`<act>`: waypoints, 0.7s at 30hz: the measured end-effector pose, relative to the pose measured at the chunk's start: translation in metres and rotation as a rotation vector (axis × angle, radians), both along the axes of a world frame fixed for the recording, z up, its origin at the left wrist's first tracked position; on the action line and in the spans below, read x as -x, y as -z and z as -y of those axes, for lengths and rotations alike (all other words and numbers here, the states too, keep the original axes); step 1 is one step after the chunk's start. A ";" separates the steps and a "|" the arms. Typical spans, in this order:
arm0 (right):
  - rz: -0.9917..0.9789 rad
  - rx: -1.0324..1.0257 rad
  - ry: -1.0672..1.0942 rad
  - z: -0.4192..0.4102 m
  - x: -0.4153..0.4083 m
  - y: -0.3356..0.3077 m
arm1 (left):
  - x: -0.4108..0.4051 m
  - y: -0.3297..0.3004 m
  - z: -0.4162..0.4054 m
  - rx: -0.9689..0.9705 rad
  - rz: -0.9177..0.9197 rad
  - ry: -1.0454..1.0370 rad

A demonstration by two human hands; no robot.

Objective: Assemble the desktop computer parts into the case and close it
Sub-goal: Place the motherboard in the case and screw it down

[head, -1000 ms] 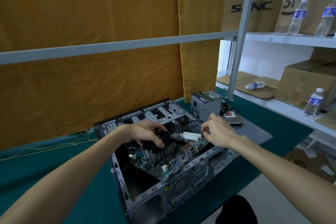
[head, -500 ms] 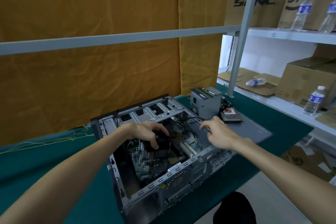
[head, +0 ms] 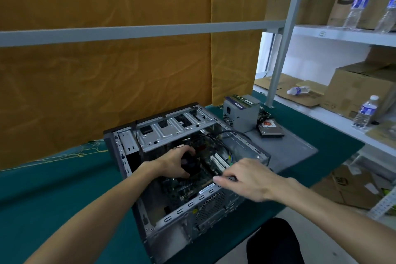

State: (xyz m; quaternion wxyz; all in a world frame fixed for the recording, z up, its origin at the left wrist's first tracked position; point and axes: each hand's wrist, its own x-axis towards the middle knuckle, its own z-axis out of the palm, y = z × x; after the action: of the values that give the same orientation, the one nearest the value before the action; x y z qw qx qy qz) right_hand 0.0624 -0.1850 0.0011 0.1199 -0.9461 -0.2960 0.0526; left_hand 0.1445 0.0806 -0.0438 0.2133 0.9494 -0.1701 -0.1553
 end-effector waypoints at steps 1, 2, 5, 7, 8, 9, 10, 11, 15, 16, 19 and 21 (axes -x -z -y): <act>-0.005 -0.027 0.019 -0.001 -0.001 0.002 | 0.001 -0.002 -0.001 -0.051 0.032 0.018; -0.028 -0.053 0.050 -0.003 -0.001 0.002 | 0.003 -0.005 -0.001 -0.120 0.119 0.048; 0.084 -0.214 0.188 0.003 -0.012 0.010 | 0.006 -0.015 0.007 -0.136 0.595 0.164; 0.306 -0.205 0.417 0.010 -0.027 0.005 | -0.002 -0.023 0.010 -0.145 0.805 0.138; 0.305 -0.116 0.559 0.012 -0.035 0.002 | -0.008 -0.026 0.009 -0.208 0.816 0.093; 0.231 -0.038 0.658 0.013 -0.045 0.001 | -0.015 -0.028 0.007 -0.291 0.762 0.041; 0.105 -0.006 0.728 0.013 -0.052 -0.001 | -0.021 -0.028 0.004 -0.376 0.685 0.011; -0.010 -0.019 0.761 0.012 -0.057 -0.002 | -0.025 -0.029 0.001 -0.443 0.606 0.010; -0.054 -0.095 0.748 0.019 -0.073 -0.002 | -0.026 -0.028 -0.012 -0.437 0.484 0.063; -0.055 -0.105 0.726 0.022 -0.076 -0.003 | -0.024 -0.027 -0.015 -0.432 0.495 0.062; -0.034 -0.075 0.672 0.024 -0.084 -0.002 | -0.012 -0.027 -0.021 -0.505 0.568 0.037; -0.021 -0.086 0.612 0.017 -0.092 -0.002 | -0.002 -0.030 -0.026 -0.548 0.573 0.026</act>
State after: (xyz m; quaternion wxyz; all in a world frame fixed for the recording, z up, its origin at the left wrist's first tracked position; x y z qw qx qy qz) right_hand 0.1546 -0.2021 0.0035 0.1730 -0.9848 0.0021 0.0113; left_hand 0.1463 0.1070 -0.0139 -0.1061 0.9738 -0.1869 0.0736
